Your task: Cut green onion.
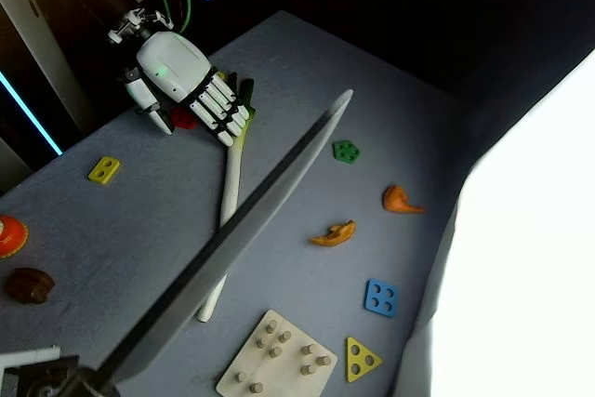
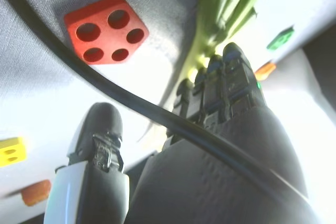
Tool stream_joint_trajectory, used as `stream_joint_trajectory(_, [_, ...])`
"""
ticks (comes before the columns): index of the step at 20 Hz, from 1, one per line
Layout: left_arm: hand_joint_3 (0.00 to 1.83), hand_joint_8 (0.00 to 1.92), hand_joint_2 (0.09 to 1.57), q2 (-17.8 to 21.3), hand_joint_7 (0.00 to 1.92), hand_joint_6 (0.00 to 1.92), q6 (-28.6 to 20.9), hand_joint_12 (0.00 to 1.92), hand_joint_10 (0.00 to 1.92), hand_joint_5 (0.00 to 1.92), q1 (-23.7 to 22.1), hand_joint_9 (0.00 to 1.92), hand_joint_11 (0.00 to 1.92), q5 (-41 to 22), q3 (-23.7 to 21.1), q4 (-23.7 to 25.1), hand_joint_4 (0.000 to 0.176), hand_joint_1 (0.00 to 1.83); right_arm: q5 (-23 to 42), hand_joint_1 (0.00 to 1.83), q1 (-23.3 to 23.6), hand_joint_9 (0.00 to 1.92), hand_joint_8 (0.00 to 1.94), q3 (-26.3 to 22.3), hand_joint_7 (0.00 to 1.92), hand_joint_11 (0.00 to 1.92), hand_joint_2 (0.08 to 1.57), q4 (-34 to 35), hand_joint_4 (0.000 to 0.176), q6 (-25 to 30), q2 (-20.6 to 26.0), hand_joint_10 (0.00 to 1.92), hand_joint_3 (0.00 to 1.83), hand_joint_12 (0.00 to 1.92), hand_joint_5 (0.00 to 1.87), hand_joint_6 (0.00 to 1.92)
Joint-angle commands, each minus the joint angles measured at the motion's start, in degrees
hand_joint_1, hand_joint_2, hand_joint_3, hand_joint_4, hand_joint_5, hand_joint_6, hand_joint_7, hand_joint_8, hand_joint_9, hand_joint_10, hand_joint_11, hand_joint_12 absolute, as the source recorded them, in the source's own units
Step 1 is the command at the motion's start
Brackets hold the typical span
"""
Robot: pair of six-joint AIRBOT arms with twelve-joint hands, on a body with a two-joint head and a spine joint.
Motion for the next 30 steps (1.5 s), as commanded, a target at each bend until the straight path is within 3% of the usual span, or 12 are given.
stream_joint_trajectory(1, [0.00,0.00,1.40,0.1,0.00,0.00,0.4,0.04,0.00,0.01,-0.5,0.00,0.00,2.7,0.2,4.1,0.000,0.32,7.5,1.57,0.1,1.62,1.94,1.3,1.55,1.66,0.88,-1.2,0.176,2.5,-0.1,1.92,0.59,1.92,1.28,1.92])
stream_joint_trajectory(9, [0.00,0.00,1.40,3.1,0.01,0.00,5.1,0.02,0.00,0.03,-5.5,0.00,0.02,-2.4,1.1,7.1,0.000,0.33,8.3,1.59,-2.2,1.62,1.94,17.7,1.56,1.65,0.88,-10.8,0.176,15.8,-8.5,1.92,0.59,1.92,1.29,1.92])
stream_joint_trajectory(15, [0.00,0.00,1.40,10.0,0.01,0.00,11.3,0.04,0.00,0.01,-9.3,0.00,0.00,-12.8,1.4,9.7,0.000,0.30,8.4,1.62,-3.7,1.63,1.94,27.8,1.56,1.67,0.84,-12.8,0.176,24.3,-13.9,1.92,0.61,1.92,1.27,1.92])
stream_joint_trajectory(17, [0.00,0.00,1.40,12.5,0.01,0.00,14.4,0.04,0.00,0.02,-11.1,0.00,0.00,-17.3,1.9,10.7,0.000,0.30,8.3,1.63,-4.1,1.63,1.94,28.3,1.56,1.67,0.83,-12.9,0.176,25.0,-14.2,1.92,0.61,1.92,1.27,1.92])
stream_joint_trajectory(19, [0.00,0.00,1.40,15.3,0.01,0.00,20.6,0.02,0.00,0.01,-13.8,0.00,0.00,-24.9,2.7,10.8,0.000,0.29,9.2,1.59,-4.6,1.62,1.94,29.0,1.56,1.67,0.85,-13.4,0.176,25.0,-14.9,1.92,0.62,1.92,1.28,1.92])
stream_joint_trajectory(21, [0.00,0.00,1.40,16.9,0.01,0.00,22.3,0.02,0.00,0.01,-15.3,0.00,0.00,-29.6,3.3,10.7,0.000,0.29,10.4,1.59,-5.1,1.61,1.94,31.0,1.55,1.66,0.86,-14.4,0.176,25.0,-16.2,1.92,0.62,1.92,1.31,1.92])
stream_joint_trajectory(26, [0.00,0.00,1.40,17.9,0.00,0.00,22.5,0.00,0.00,0.00,-16.7,0.00,0.00,-31.4,3.4,7.6,0.000,0.28,12.9,1.59,-6.4,1.62,1.94,37.2,1.56,1.67,0.86,-15.1,0.176,25.0,-20.2,1.92,0.59,1.92,1.36,1.92])
stream_joint_trajectory(30, [0.00,0.00,1.40,18.3,0.01,0.00,28.3,0.00,0.00,0.01,-19.2,0.00,0.00,-32.7,3.7,3.4,0.000,0.31,13.9,1.58,-7.0,1.61,1.94,40.1,1.55,1.66,0.87,-15.1,0.176,24.9,-22.4,1.92,0.58,1.92,1.35,1.92])
